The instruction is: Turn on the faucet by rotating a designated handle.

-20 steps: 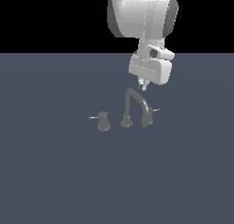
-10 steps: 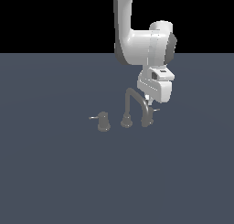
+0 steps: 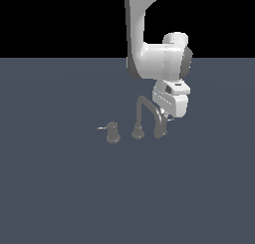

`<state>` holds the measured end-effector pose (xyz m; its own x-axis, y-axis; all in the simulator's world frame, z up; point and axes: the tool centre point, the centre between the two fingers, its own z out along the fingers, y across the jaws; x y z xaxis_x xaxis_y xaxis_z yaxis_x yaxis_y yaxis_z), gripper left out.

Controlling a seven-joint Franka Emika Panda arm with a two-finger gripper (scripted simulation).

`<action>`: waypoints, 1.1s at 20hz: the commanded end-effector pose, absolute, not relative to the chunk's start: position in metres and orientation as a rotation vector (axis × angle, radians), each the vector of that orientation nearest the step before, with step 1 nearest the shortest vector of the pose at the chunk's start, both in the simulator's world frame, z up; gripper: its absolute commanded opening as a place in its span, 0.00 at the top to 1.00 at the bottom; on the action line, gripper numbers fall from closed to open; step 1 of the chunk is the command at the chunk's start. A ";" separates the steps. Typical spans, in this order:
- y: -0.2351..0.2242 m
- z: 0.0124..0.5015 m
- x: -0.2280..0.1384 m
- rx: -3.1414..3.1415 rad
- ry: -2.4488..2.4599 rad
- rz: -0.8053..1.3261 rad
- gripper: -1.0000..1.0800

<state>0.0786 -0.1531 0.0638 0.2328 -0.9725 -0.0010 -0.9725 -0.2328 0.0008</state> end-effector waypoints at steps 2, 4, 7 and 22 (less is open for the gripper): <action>-0.153 0.064 0.079 -2.466 1.946 0.001 1.00; -0.159 0.064 0.073 -2.466 1.946 0.001 1.00; -0.168 0.063 0.063 -2.466 1.946 0.001 1.00; -0.175 0.064 0.028 -2.467 1.943 -0.002 1.00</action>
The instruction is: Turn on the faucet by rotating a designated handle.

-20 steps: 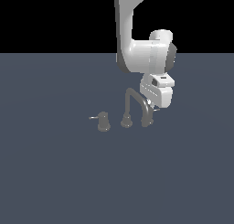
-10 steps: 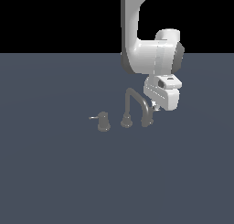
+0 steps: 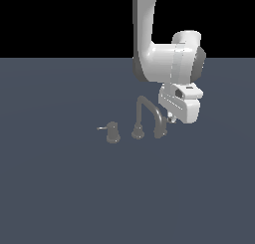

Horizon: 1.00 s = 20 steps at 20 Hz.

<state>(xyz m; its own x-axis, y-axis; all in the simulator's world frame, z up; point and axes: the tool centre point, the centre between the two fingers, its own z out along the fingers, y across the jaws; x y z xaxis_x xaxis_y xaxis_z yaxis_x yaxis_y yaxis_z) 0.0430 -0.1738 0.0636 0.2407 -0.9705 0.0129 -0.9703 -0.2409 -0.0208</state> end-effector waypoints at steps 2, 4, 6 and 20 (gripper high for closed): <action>-0.176 0.064 0.021 -2.466 1.945 -0.001 1.00; -0.177 0.064 0.015 -2.466 1.947 0.000 1.00; -0.174 0.064 0.027 -2.472 1.932 -0.029 1.00; -0.150 0.064 -0.011 -2.466 1.947 -0.001 1.00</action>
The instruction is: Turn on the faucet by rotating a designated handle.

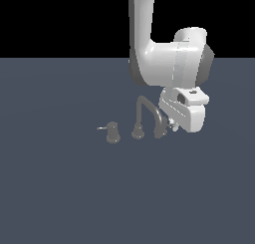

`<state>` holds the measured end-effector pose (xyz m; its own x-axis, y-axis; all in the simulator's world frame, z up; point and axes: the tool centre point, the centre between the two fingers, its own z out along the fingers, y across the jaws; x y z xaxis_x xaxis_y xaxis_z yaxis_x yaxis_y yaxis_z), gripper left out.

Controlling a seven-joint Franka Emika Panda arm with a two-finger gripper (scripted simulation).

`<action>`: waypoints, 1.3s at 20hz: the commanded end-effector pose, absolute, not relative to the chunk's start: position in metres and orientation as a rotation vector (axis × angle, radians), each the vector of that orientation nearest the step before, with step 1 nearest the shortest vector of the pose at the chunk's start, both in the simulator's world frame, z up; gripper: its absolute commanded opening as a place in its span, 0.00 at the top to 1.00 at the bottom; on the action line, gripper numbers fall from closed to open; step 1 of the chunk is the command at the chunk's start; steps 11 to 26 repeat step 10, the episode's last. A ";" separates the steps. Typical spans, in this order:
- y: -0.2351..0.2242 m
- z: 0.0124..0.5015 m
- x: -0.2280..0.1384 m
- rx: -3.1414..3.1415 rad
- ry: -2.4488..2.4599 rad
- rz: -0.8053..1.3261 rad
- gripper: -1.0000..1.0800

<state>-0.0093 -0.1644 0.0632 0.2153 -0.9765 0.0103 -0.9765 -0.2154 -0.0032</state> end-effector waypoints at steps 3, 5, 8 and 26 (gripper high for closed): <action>-0.151 0.063 -0.009 2.451 -1.959 0.013 1.00; -0.138 0.063 -0.010 2.455 -1.955 0.009 1.00; -0.119 0.064 -0.010 2.462 -1.950 0.003 1.00; -0.112 0.064 -0.010 2.465 -1.948 0.001 1.00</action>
